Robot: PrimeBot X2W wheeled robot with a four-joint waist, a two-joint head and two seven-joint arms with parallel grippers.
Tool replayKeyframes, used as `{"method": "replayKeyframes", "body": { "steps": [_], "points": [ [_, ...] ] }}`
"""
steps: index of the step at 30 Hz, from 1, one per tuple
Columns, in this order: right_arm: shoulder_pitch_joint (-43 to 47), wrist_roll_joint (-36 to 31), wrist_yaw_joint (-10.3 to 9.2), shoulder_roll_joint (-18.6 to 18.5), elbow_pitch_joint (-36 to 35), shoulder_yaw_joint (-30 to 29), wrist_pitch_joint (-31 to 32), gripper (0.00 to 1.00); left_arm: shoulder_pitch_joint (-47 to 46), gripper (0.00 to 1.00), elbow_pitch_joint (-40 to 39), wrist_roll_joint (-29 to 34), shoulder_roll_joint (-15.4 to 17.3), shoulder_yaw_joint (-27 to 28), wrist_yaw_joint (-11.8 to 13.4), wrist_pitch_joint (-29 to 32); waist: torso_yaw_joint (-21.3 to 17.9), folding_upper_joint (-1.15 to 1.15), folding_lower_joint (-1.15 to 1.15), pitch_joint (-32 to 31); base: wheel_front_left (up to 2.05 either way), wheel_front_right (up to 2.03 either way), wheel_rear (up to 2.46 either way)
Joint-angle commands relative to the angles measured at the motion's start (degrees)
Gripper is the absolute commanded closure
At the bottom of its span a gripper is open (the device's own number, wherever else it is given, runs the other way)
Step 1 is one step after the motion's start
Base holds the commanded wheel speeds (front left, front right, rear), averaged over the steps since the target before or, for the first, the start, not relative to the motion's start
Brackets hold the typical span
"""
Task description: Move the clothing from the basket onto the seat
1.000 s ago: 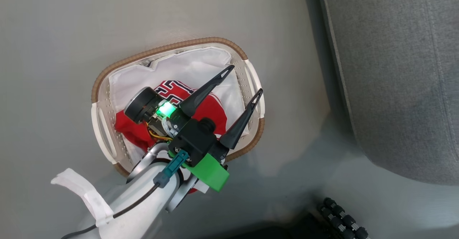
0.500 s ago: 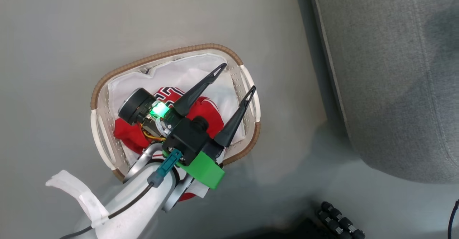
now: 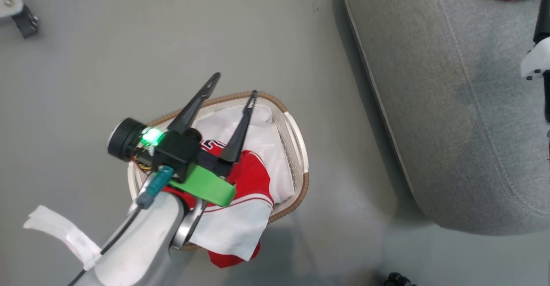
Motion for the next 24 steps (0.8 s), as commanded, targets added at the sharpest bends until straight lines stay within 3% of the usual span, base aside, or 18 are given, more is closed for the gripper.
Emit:
{"method": "replayKeyframes", "body": {
  "steps": [1, 13, 24],
  "points": [
    [1.14, 0.57, -0.08, 0.34, -0.80, 0.75, -0.14, 0.00, 1.52, 0.00, 0.82, -0.78, -0.03, 1.13, 0.55, -0.34, 1.68, 0.00, 0.00, -5.87, 0.00, 0.00, 0.00],
    [11.35, 3.28, -0.08, 7.77, -7.85, 6.06, -0.14, 0.00, 12.78, 0.00, 3.68, -3.28, -1.94, 15.70, 3.60, -0.59, 7.00, 0.00, 0.00, -16.51, 0.00, 0.00, 0.00],
    [28.51, 3.55, -0.08, 13.80, -16.85, 8.57, -0.14, 0.00, 25.96, 0.00, 3.41, -0.99, -6.24, 26.79, 2.70, -0.60, 9.70, 0.00, 0.00, -23.09, 0.00, 0.00, 0.00]
  ]
}}
